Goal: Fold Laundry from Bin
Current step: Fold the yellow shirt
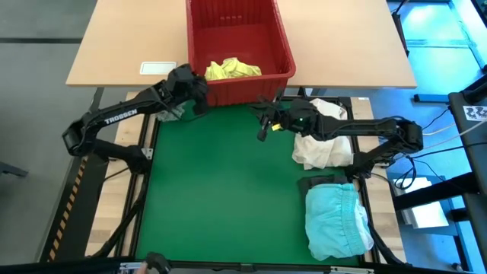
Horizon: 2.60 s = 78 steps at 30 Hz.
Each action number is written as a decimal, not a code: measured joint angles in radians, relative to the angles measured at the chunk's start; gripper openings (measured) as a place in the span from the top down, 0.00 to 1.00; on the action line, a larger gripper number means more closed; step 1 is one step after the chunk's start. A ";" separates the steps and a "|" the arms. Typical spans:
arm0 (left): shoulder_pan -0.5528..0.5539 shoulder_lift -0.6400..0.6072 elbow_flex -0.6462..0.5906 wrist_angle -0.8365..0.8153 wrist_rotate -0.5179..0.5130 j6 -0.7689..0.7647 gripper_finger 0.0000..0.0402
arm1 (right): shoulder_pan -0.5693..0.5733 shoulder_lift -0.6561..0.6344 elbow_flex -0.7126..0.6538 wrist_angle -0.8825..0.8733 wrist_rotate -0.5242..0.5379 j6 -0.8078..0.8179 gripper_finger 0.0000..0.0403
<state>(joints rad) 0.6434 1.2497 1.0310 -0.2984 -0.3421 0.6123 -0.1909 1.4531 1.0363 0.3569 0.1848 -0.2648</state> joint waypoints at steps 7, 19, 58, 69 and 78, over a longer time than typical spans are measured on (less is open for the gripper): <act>0.017 0.108 0.088 -0.014 -0.042 0.047 0.46 | 0.000 0.053 0.000 0.020 0.057 -0.003 0.61; 0.033 0.194 0.089 -0.074 -0.081 0.025 0.46 | 0.000 0.077 0.000 0.062 0.112 -0.004 0.38; -0.348 0.192 0.088 -0.354 -0.274 -0.200 0.82 | -0.043 0.054 0.558 -0.719 0.436 -0.043 0.40; -0.463 0.191 0.046 -0.340 -0.334 -0.240 0.82 | -0.265 0.083 0.690 -0.846 0.087 0.042 0.40; -0.495 0.182 -0.063 -0.268 -0.405 -0.231 0.82 | -0.348 0.302 0.688 -0.903 -0.128 0.048 0.40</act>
<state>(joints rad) 0.1479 1.4319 0.9677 -0.5668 -0.7468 0.3811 -0.5392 1.7551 1.7241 -0.5462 0.0570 -0.2172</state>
